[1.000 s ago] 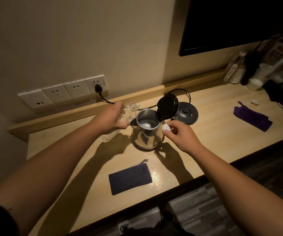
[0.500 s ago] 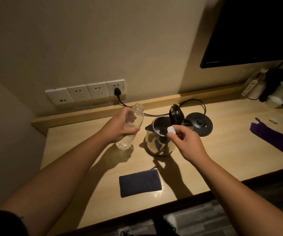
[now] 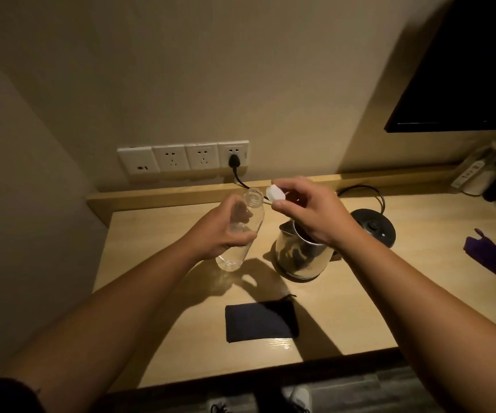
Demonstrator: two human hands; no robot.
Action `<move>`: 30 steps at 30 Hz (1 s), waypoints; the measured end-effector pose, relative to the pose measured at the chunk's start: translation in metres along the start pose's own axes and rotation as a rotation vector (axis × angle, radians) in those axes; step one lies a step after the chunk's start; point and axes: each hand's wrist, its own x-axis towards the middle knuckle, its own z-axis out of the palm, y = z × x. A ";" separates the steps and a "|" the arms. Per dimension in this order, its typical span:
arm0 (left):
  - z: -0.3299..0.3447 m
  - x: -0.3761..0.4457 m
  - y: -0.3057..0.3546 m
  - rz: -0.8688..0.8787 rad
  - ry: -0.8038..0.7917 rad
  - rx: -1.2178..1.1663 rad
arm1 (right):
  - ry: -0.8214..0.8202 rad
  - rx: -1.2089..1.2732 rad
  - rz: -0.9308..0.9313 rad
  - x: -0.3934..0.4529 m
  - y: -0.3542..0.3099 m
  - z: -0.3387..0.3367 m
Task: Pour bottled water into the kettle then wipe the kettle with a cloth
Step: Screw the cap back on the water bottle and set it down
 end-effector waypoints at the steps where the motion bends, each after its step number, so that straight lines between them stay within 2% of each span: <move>1: -0.002 -0.002 0.000 0.004 -0.003 -0.009 | -0.027 -0.013 -0.035 0.008 -0.007 0.000; 6: -0.017 -0.009 0.002 0.028 -0.012 -0.041 | -0.214 -0.123 -0.166 0.035 -0.029 0.003; 11: -0.032 -0.013 -0.001 0.039 -0.036 -0.031 | -0.416 -0.211 -0.222 0.054 -0.041 -0.002; 14: -0.036 -0.014 -0.004 0.044 -0.068 -0.018 | -0.475 -0.267 -0.213 0.061 -0.048 -0.004; 20: -0.037 -0.012 -0.007 0.065 -0.049 -0.024 | -0.311 -0.464 -0.279 0.064 -0.048 0.007; 26: -0.041 -0.007 -0.003 0.076 -0.033 -0.055 | -0.433 -0.252 -0.272 0.071 -0.046 -0.003; 30: -0.038 -0.003 -0.003 0.076 0.021 -0.092 | -0.238 -0.341 -0.281 0.071 -0.040 0.017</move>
